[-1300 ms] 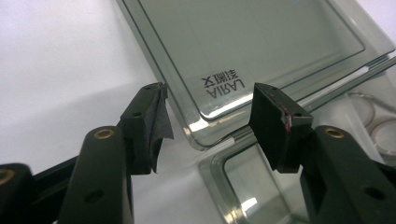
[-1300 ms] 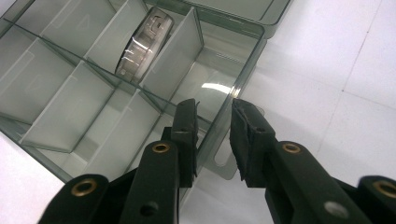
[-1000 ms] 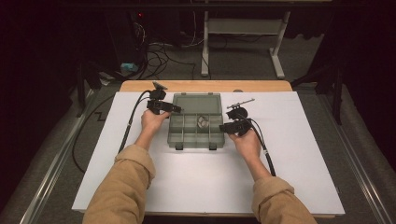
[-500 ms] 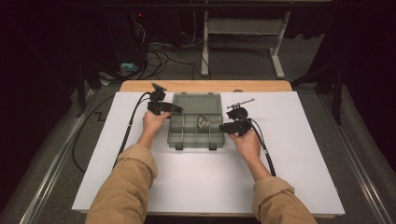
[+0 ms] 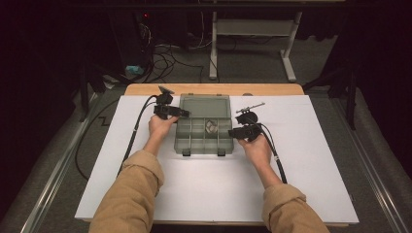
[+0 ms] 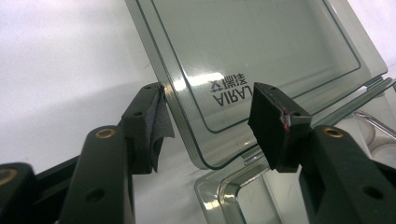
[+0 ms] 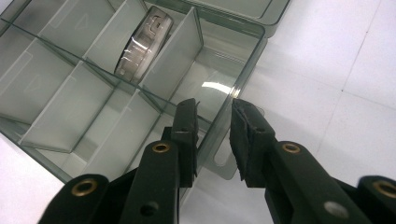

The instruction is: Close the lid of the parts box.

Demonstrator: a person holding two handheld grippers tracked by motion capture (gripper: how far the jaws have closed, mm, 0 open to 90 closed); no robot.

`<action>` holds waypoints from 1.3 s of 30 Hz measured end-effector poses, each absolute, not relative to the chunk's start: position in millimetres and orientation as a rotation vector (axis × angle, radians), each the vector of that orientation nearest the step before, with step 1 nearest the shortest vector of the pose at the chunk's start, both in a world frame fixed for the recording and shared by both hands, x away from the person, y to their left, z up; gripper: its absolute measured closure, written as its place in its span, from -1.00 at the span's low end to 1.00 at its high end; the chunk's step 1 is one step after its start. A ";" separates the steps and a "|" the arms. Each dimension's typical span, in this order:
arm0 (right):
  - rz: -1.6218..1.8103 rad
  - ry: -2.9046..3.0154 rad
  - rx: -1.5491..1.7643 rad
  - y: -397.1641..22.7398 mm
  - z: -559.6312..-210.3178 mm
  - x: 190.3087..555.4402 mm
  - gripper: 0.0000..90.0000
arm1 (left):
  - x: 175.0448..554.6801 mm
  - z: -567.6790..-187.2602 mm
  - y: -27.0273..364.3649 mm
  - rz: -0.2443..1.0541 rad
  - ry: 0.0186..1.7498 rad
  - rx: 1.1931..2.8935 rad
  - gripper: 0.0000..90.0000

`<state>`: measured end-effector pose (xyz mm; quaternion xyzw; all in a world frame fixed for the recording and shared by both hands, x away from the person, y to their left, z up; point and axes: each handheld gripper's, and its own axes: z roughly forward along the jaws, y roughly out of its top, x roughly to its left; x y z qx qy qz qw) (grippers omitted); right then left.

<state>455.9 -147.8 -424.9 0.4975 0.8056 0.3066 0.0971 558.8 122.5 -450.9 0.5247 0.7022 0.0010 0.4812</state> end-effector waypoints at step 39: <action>0.895 2.376 1.462 -146.1 -424.9 454.8 0.60 | 538.2 -420.5 121.1 0.167 1.593 1.351 0.36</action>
